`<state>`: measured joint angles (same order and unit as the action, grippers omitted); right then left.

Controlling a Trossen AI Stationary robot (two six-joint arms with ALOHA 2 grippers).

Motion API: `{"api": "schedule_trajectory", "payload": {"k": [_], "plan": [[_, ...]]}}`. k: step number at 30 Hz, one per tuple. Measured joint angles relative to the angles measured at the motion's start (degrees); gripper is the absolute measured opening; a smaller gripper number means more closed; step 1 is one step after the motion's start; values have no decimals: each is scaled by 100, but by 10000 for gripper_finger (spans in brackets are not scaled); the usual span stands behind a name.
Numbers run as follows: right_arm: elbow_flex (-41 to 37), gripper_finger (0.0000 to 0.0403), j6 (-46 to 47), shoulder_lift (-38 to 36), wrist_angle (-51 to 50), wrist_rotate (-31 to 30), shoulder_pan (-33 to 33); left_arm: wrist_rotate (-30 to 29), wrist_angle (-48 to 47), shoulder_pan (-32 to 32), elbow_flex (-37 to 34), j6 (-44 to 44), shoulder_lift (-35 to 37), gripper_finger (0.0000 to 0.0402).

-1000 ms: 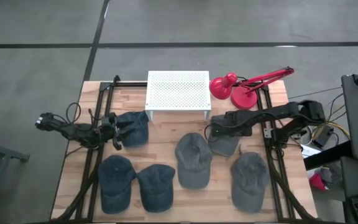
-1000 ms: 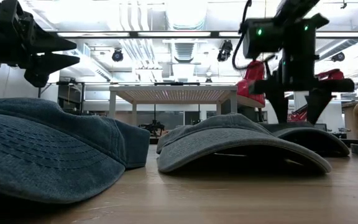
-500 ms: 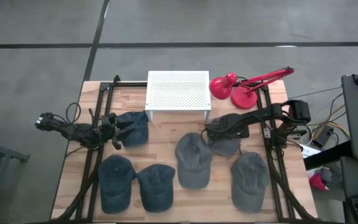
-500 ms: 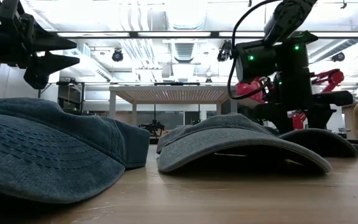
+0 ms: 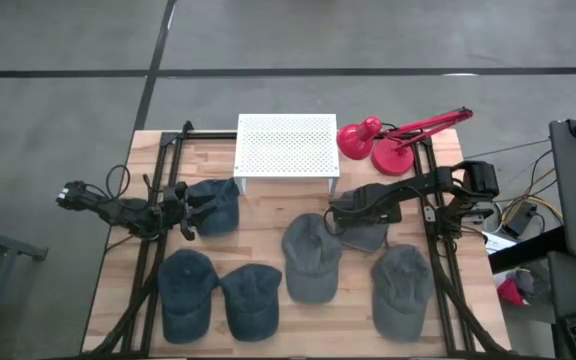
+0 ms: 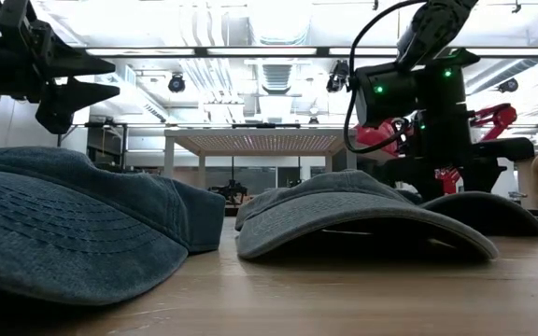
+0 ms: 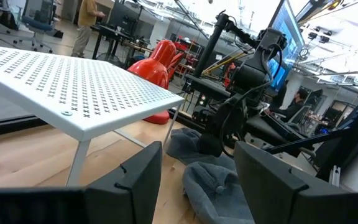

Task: Pick & Place hat
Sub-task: Put the top gray cap on the shelf

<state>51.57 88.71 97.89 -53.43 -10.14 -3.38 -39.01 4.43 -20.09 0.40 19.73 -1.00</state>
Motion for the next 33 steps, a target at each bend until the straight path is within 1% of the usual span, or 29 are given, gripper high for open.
{"api": "schedule_trajectory", "payload": {"k": [4, 11, 13, 17, 21, 26, 29, 33], "plan": [[25, 161, -136, 6, -19, 15, -2, -2, 0, 1, 0, 2, -1, 204], [79, 48, -433, 11, -55, 23, -7, -2, 0, 0, 0, 4, -2, 204], [100, 26, -543, -15, -72, 25, -7, -2, 0, 0, 0, 4, -2, 204], [149, 26, -627, -204, -57, 32, -7, -2, 2, 0, 0, 4, 0, 204], [154, 26, -616, -653, -157, 36, -7, -4, 2, 1, 0, 4, -2, 204], [155, 26, -595, -1480, -604, 46, -7, -4, 2, -1, 0, 4, 1, 204], [157, 26, -599, -2059, -903, 152, -3, -4, 2, 1, 0, 4, 0, 204], [157, 26, -808, -2833, -922, 352, 4, -4, 4, 0, 0, 4, -2, 204]]}}
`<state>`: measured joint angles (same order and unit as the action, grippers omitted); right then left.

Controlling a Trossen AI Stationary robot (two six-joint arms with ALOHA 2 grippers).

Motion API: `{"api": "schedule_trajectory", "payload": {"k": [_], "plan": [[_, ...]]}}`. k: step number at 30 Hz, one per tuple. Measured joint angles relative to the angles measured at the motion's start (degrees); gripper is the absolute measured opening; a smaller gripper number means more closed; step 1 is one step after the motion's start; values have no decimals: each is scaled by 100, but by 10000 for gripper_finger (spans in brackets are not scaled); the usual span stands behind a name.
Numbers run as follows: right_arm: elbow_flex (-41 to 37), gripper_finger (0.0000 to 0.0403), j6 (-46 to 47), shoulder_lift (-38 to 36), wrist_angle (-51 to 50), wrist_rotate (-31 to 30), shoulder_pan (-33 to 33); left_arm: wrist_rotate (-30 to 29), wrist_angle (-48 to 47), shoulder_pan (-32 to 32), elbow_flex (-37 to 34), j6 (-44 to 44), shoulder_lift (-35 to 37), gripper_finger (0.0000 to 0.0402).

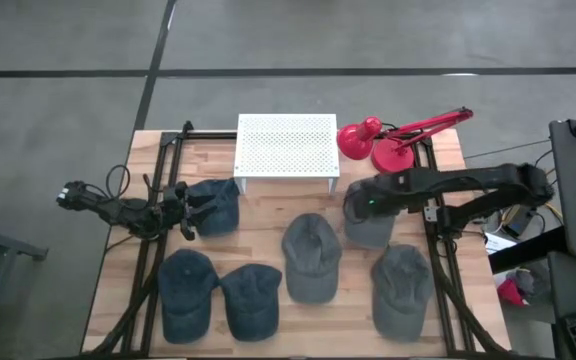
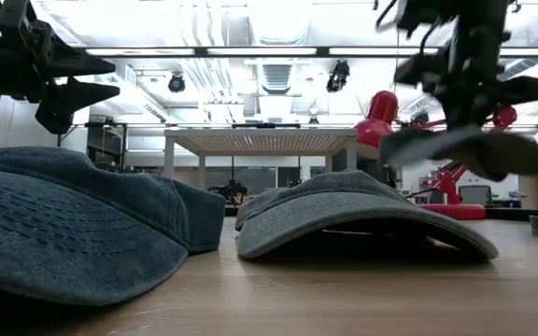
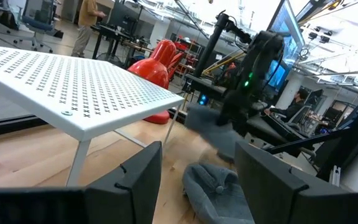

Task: Pick & Place hat
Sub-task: Put the top gray cap on the shelf

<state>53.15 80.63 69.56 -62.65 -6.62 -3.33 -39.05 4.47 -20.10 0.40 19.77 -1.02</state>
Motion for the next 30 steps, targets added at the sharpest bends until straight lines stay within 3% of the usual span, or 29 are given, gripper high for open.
{"api": "schedule_trajectory", "payload": {"k": [5, 10, 20, 22, 25, 30], "plan": [[3, 25, -882, -783, 501, 396, 10, 0, 0, 2, 0, -2, 1, 204], [4, 25, -2245, -1233, 1693, 801, 11, 0, 0, 0, 0, 0, 0, 204], [9, 25, -3974, -1169, 4668, 801, 9, 0, 0, 1, 0, -2, 1, 204], [9, 28, -4175, -1016, 5220, 564, 7, 0, 0, 0, 0, -2, 0, 204], [50, 36, -4239, -783, 5661, -253, 7, 0, 0, 0, 0, -2, 0, 204], [738, 39, -4241, -229, 5136, -1762, 0, 0, 0, 2, 0, -2, 0, 204]]}}
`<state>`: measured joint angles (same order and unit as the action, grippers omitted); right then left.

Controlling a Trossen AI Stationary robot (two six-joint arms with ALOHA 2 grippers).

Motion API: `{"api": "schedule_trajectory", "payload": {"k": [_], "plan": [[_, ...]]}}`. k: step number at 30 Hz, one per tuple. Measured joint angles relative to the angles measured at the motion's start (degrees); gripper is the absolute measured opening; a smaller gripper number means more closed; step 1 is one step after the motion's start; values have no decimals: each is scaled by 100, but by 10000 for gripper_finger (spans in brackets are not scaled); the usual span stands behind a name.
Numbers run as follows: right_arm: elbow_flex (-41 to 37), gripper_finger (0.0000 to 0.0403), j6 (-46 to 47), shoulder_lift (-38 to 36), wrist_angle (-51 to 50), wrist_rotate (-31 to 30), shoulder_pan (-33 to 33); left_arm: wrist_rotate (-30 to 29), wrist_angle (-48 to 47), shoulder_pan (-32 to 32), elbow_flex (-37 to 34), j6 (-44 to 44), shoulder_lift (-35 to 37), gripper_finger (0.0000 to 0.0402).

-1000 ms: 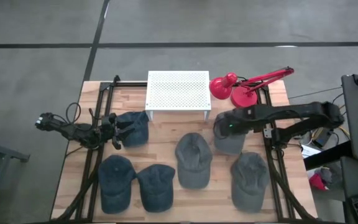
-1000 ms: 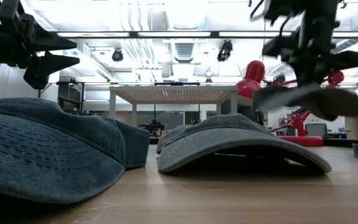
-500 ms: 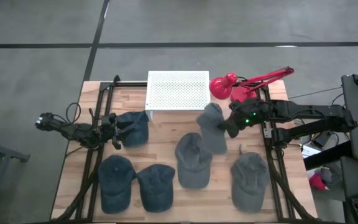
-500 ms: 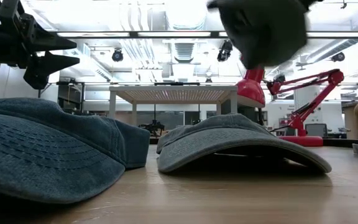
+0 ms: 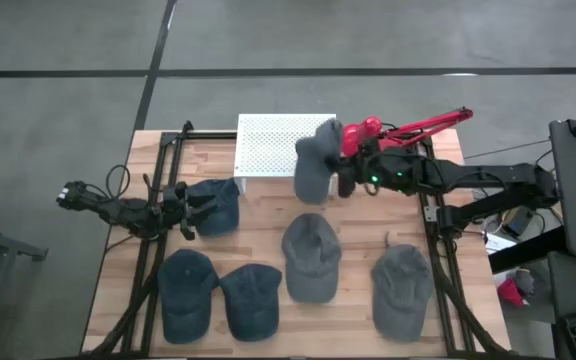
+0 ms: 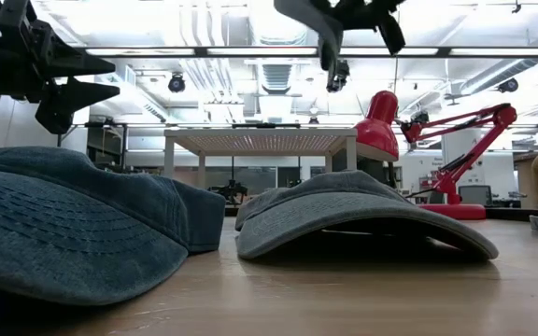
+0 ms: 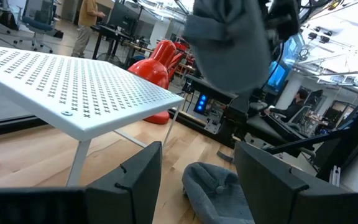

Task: Pick & Place hat
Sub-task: Put the top gray cap on the shelf

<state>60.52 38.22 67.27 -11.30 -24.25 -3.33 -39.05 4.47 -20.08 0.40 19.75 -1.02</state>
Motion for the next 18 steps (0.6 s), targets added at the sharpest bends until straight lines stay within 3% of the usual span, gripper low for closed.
{"api": "schedule_trajectory", "payload": {"k": [6, 11, 18], "plan": [[1721, 35, 249, 942, -2071, -885, -127, 0, -1, -1, 0, 0, 0, 204], [3147, 36, 861, 1812, -3821, -898, -443, 0, -4, 0, 0, 0, 2, 204], [4697, 37, 1133, 2995, -5294, -811, -863, 0, -6, 0, 0, -2, 0, 204]]}}
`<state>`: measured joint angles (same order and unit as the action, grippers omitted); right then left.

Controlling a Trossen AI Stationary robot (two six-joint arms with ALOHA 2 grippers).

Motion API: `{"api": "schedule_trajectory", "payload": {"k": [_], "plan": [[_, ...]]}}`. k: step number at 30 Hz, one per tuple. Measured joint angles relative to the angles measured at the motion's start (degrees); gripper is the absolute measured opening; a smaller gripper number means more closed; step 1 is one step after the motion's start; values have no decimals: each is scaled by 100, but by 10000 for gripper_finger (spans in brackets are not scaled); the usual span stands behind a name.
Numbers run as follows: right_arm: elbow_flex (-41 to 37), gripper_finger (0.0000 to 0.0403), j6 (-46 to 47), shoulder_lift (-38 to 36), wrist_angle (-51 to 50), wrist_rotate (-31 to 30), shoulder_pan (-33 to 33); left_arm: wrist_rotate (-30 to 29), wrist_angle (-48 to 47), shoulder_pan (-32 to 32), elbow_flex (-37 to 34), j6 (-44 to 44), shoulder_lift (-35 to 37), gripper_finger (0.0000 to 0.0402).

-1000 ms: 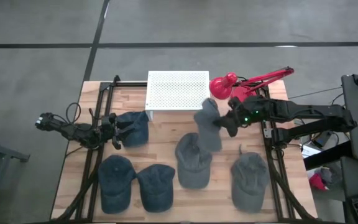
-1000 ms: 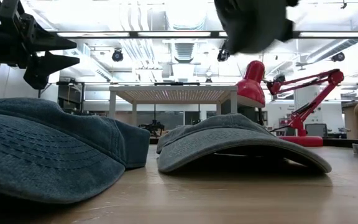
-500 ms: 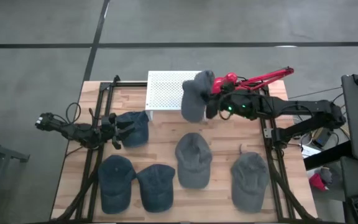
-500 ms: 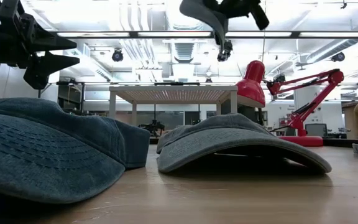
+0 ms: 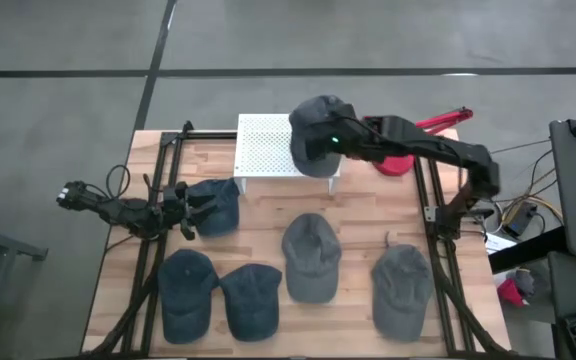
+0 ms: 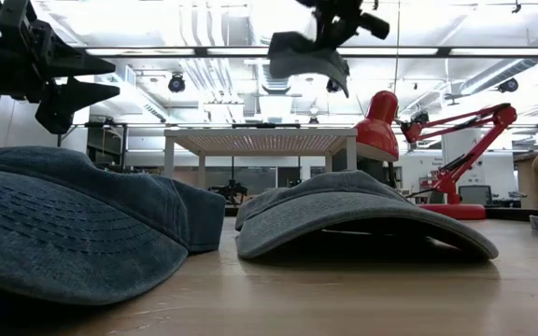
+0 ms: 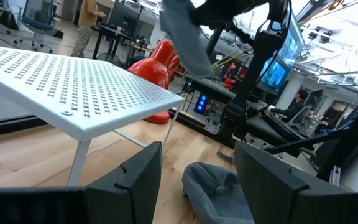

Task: Pick & Place hat
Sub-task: Put the top gray cap on the shelf

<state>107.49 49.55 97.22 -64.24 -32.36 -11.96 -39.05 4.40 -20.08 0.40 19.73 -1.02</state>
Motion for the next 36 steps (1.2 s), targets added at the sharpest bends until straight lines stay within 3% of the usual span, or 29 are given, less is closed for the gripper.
{"api": "schedule_trajectory", "payload": {"k": [7, 13, 22, 36], "plan": [[1229, 38, -176, 1020, -976, 262, -438, 0, -1, -2, 0, 2, 0, 204], [1838, 38, -252, 1620, -1499, 415, -758, 0, -1, 0, 0, 2, 1, 204], [1941, 38, -368, 2061, -1491, 750, -983, 0, 9, -1, 0, 222, 0, 204], [1914, 38, -368, 2027, -1556, 1103, -1061, 0, 17, 0, 0, 437, 0, 204]]}}
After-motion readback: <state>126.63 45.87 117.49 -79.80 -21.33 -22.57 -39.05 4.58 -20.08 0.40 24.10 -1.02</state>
